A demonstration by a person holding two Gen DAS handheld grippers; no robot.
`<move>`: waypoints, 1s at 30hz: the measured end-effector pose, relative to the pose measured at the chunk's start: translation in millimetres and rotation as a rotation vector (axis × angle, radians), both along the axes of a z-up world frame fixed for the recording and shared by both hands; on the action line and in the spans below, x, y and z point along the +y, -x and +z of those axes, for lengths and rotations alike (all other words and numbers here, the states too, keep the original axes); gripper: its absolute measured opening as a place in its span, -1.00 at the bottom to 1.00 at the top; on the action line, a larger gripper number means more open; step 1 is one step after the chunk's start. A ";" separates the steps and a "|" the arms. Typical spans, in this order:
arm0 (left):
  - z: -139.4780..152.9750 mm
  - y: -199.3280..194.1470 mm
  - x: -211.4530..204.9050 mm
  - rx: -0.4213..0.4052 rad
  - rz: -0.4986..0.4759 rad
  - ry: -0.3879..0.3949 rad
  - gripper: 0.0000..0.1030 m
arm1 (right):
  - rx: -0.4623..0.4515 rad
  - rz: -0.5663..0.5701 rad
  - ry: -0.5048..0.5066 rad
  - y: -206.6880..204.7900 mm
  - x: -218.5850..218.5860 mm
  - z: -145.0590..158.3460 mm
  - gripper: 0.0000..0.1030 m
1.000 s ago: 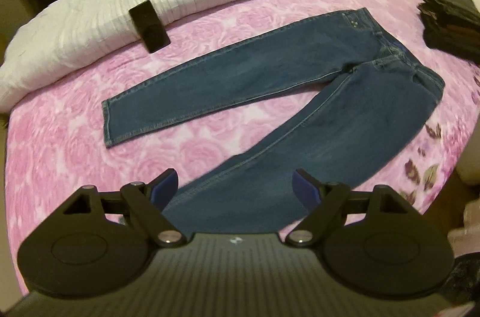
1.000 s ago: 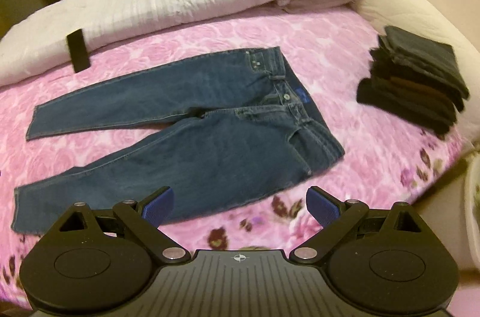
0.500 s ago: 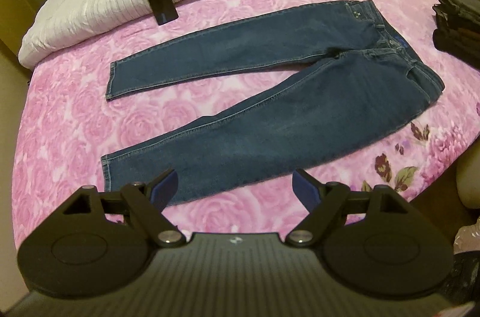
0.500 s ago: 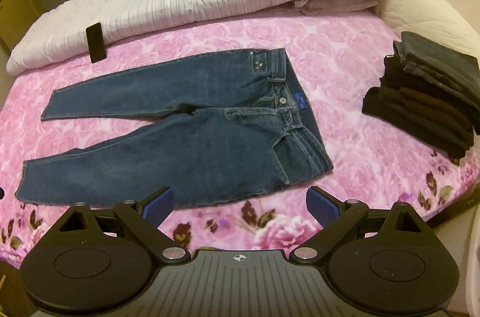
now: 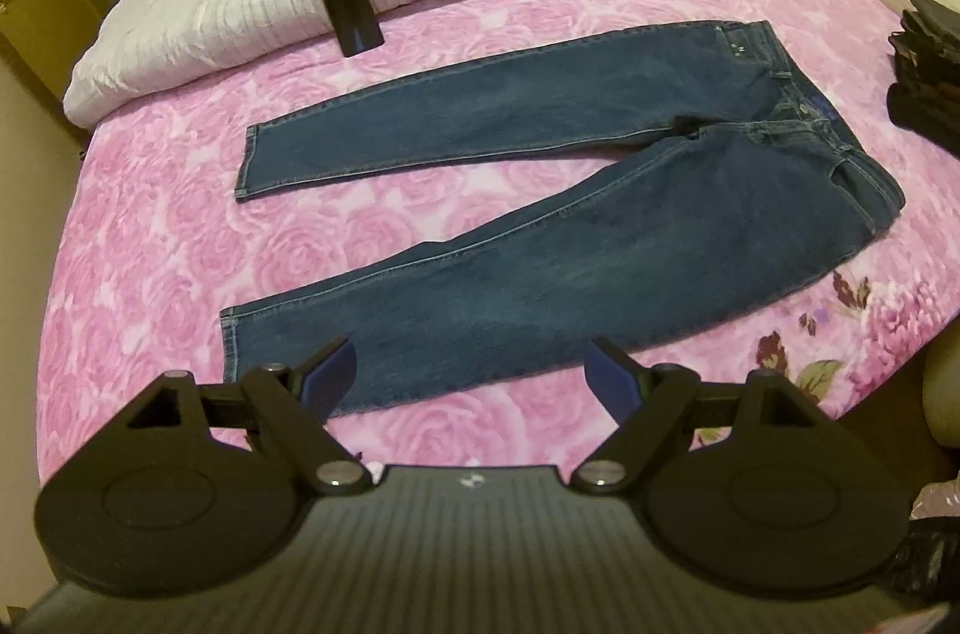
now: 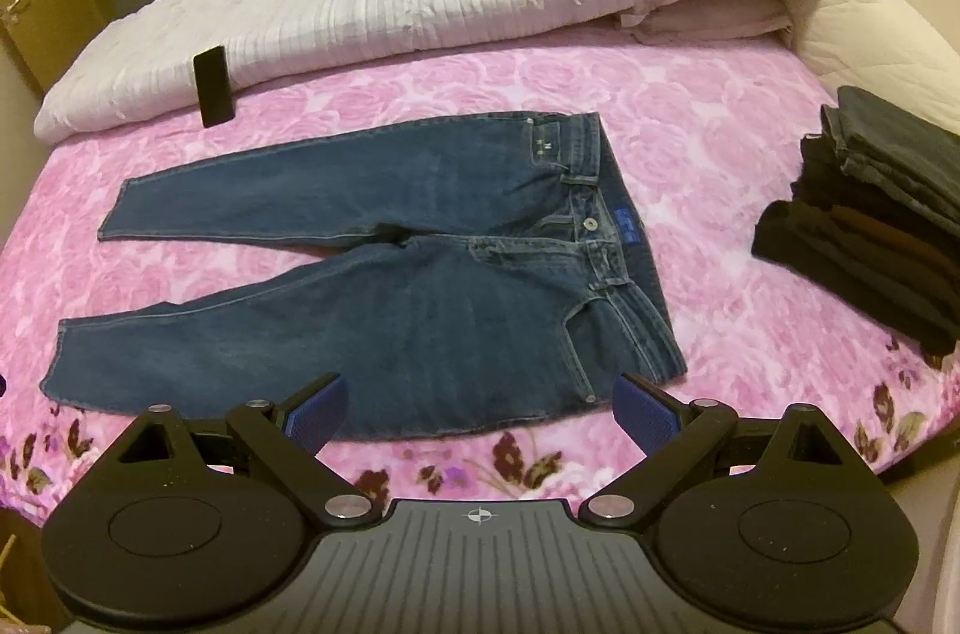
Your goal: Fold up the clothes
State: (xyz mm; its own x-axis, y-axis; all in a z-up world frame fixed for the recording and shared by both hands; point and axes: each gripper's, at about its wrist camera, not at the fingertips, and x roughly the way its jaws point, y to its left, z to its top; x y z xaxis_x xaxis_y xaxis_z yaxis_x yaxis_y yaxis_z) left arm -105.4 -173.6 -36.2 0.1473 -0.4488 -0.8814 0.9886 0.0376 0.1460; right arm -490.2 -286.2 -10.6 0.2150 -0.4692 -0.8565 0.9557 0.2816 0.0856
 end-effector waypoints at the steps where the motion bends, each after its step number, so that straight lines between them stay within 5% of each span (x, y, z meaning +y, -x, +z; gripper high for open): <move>1: -0.5 -0.6 1.0 -0.001 0.004 -0.001 0.56 | 0.002 0.004 0.000 -1.4 -0.6 -0.7 0.86; 12: -15.3 -6.1 14.1 -0.044 0.011 -0.008 0.56 | 0.026 0.045 0.027 -5.8 3.0 -14.0 0.86; 18: -39.5 0.3 23.0 -0.208 -0.121 0.021 0.56 | 0.136 0.190 0.147 -11.8 11.9 -36.5 0.86; 24: -108.3 5.8 34.9 -0.421 -0.399 0.022 0.56 | 0.397 0.458 0.214 -30.7 24.8 -104.0 0.86; 30: -203.7 -6.0 31.5 -0.489 -0.624 -0.031 0.48 | 0.494 0.605 0.197 -39.3 28.4 -164.0 0.85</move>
